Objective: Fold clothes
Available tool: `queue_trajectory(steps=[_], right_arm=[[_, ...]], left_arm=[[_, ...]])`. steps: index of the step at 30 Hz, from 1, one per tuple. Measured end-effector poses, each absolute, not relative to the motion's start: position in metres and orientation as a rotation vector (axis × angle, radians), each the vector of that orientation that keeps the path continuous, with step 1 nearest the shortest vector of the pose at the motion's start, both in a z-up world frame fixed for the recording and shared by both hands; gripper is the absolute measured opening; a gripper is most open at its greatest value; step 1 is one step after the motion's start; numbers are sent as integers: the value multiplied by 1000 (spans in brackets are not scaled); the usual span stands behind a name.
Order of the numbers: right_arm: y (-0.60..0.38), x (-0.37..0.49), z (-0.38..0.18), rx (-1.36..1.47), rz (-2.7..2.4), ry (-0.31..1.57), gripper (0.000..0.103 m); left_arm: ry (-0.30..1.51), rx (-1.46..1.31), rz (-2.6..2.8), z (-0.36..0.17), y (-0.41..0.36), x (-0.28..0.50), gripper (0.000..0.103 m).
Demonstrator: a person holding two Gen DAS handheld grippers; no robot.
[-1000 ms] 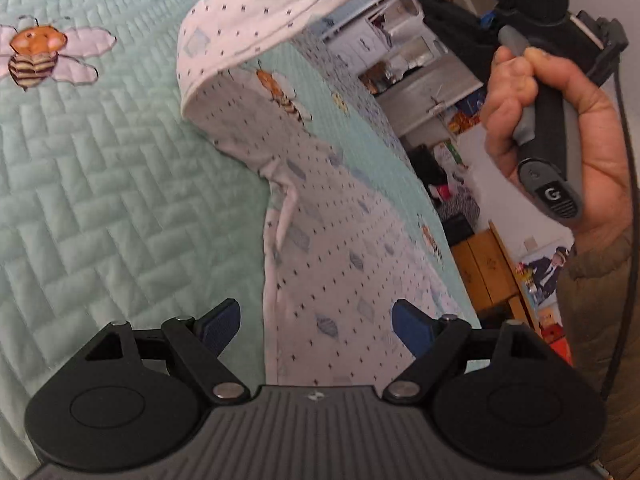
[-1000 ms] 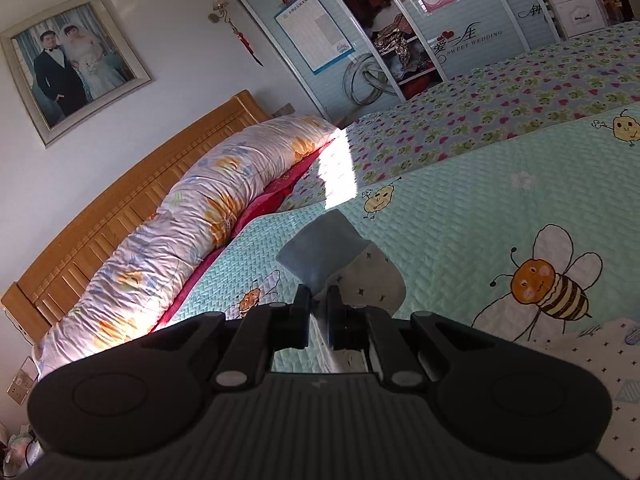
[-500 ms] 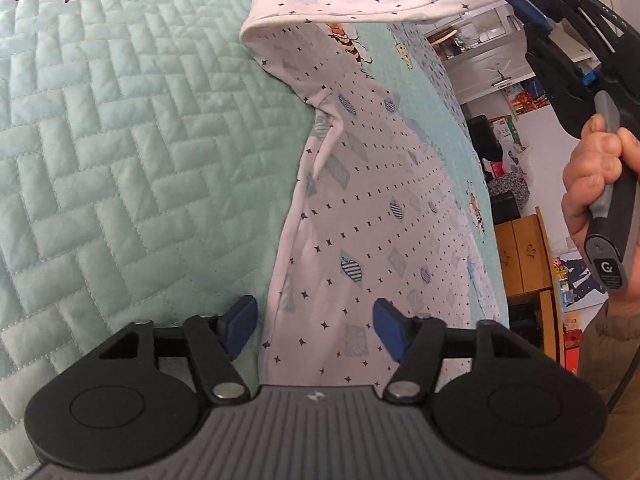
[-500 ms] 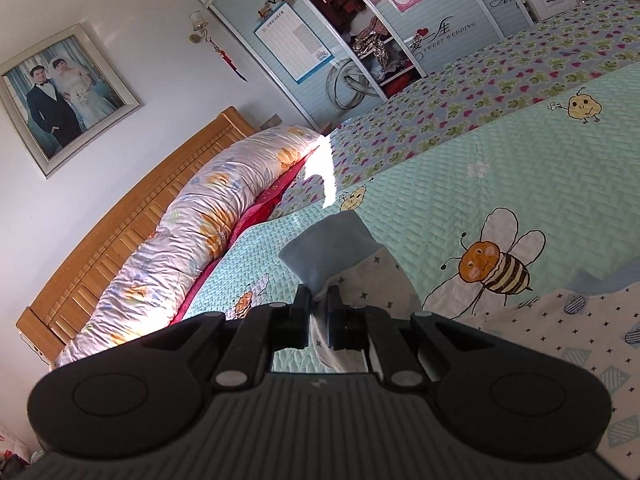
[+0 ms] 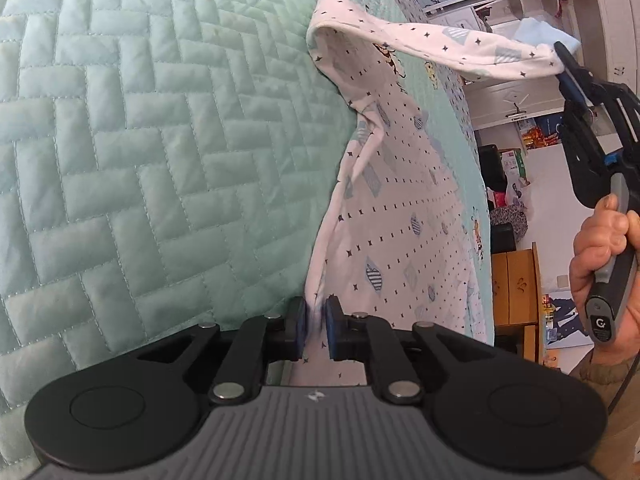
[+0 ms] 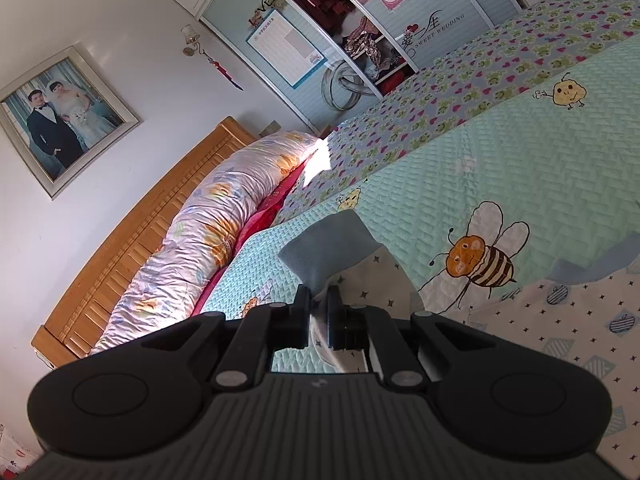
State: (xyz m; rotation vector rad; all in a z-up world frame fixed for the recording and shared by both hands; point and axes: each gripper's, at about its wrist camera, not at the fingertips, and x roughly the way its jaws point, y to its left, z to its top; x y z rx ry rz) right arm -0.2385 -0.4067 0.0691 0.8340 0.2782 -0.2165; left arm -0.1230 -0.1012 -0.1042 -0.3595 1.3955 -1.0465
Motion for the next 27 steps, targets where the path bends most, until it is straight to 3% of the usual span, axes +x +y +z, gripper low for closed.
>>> queue_trajectory(steps=[2,8,18,27], right_arm=[[-411,-243,66,849,-223,266,8],[-425,-266,68,875,-266,161,8],[-468,-389,97,827,-418,-113,8],[-513,-479,-4,957,-626,-2,8]], left_arm=[[1342,-310,-1039,-97,-106,-129,2],[1210,-202,-1007,-70,-112,-146,2],[977,168,-1156,-25,-164,-212,2],[1071,351,-1131,-63,-201,-235,3]])
